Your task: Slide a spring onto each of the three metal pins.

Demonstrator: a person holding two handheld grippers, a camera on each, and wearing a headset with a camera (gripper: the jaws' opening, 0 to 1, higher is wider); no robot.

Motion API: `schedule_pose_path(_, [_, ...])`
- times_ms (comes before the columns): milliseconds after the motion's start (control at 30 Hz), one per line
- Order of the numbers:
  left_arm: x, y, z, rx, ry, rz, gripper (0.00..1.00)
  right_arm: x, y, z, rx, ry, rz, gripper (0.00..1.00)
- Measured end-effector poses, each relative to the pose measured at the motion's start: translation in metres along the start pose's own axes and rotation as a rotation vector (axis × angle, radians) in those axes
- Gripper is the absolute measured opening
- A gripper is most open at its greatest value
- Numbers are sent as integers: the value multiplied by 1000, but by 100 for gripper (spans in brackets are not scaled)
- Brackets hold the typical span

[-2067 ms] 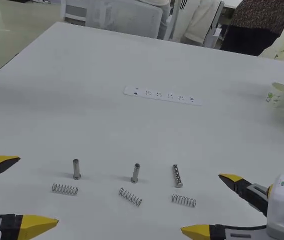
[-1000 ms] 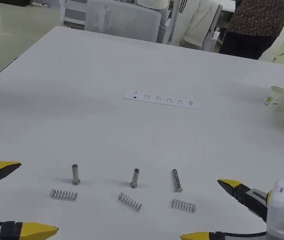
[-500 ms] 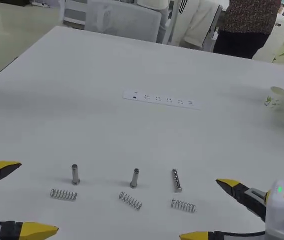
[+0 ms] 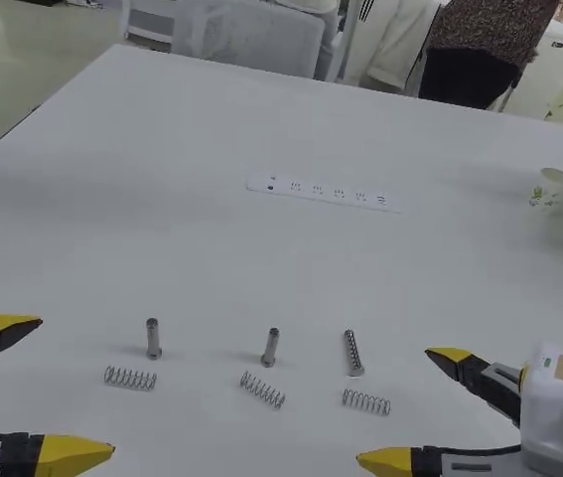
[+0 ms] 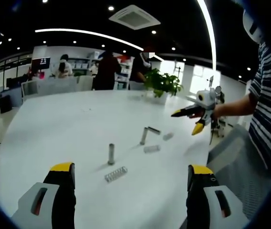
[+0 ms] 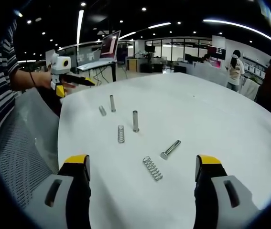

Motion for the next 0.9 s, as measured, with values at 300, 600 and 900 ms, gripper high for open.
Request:
schedule_pose_path(300, [-1,0,0,0,2,-2,95,-12,-10,-14,10,11,1,86])
schedule_pose_path(600, [1,1,0,-2,8,1,95,-18,-23,-31,24,23,44,76])
schedule_pose_path(900, [2,1,0,-3,11,2,95,-25,-40,-43,4,-26,73,62])
Point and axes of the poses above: the centre of the closed fingertips' face, and the gripper's own axes: y roughly backward along the fingers, z roughly to its left, x roughly out of its underside, the point moved 9 cm from there along y, roughly backward along the fingers, and after that the axes turned 14 degrees about y, right-handed, at the moved point
